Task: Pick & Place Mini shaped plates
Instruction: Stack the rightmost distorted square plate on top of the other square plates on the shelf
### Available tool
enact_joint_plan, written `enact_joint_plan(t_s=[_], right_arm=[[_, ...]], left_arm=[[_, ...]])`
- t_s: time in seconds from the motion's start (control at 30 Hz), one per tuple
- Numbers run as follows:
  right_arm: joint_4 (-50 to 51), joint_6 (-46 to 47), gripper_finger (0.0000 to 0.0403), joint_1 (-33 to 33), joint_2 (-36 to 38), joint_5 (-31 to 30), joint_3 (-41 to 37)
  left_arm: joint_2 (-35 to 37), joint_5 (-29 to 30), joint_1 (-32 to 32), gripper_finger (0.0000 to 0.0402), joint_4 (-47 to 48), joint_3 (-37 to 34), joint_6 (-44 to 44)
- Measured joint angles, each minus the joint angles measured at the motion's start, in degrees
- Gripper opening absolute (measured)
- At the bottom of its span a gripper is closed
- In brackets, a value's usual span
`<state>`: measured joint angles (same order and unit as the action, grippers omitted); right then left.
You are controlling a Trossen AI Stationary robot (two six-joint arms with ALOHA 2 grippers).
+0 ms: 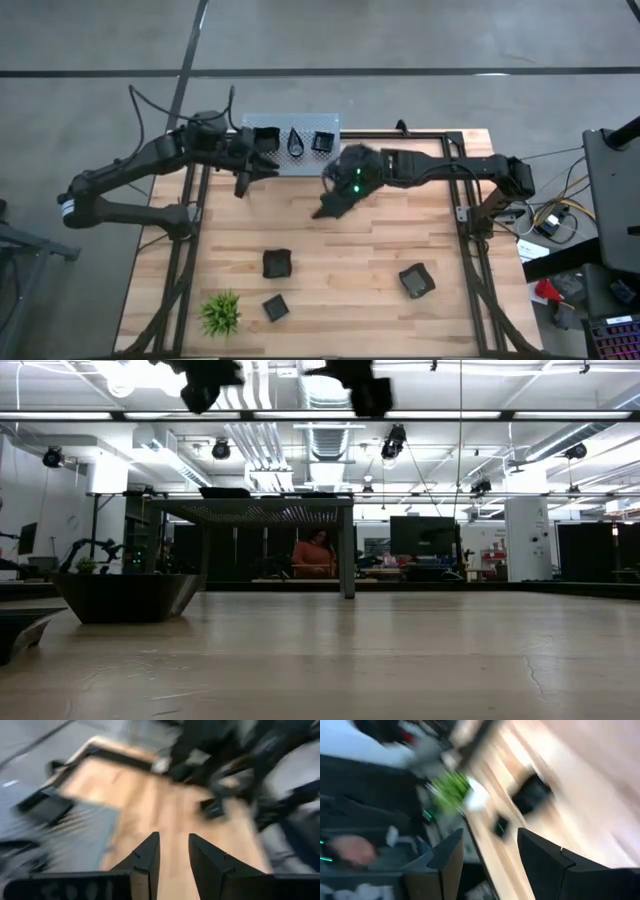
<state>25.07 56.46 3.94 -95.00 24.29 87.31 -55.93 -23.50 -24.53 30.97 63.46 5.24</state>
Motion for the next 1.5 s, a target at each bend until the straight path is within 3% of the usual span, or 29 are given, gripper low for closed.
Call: enact_joint_plan(t_s=[0.1, 0.27, 0.57, 0.73, 1.2, 1.5], right_arm=[[11.3, 0.1, 0.0176, -2.7, 0.0, -0.2, 0.0], [27.5, 3.1, 0.017, -8.0, -0.1, -2.6, 0.0], [41.3, 14.6, 0.0167, -15.3, -0.6, -11.4, 0.0], [42.7, 20.0, 0.0161, -19.7, -0.5, -16.7, -1.4], [42.1, 36.0, 0.0155, -29.2, -0.7, -14.3, -11.0], [37.9, 38.9, 0.014, -31.9, -0.7, -13.8, -18.1]], left_arm=[[0.6, -5.1, 0.1, 0.0097, -4.0, 0.0, 3.0], [1.1, -7.4, 1.3, 0.0099, -7.6, 0.0, 5.0], [1.2, -9.1, 5.8, 0.0099, -14.8, 0.0, 8.7], [1.2, -9.1, 8.6, 0.0099, -17.9, 0.0, 10.2], [1.0, -9.0, 10.6, 0.0099, -18.7, 0.0, 12.5], [0.5, -8.2, 10.6, 0.0099, -19.4, -0.1, 12.4]])
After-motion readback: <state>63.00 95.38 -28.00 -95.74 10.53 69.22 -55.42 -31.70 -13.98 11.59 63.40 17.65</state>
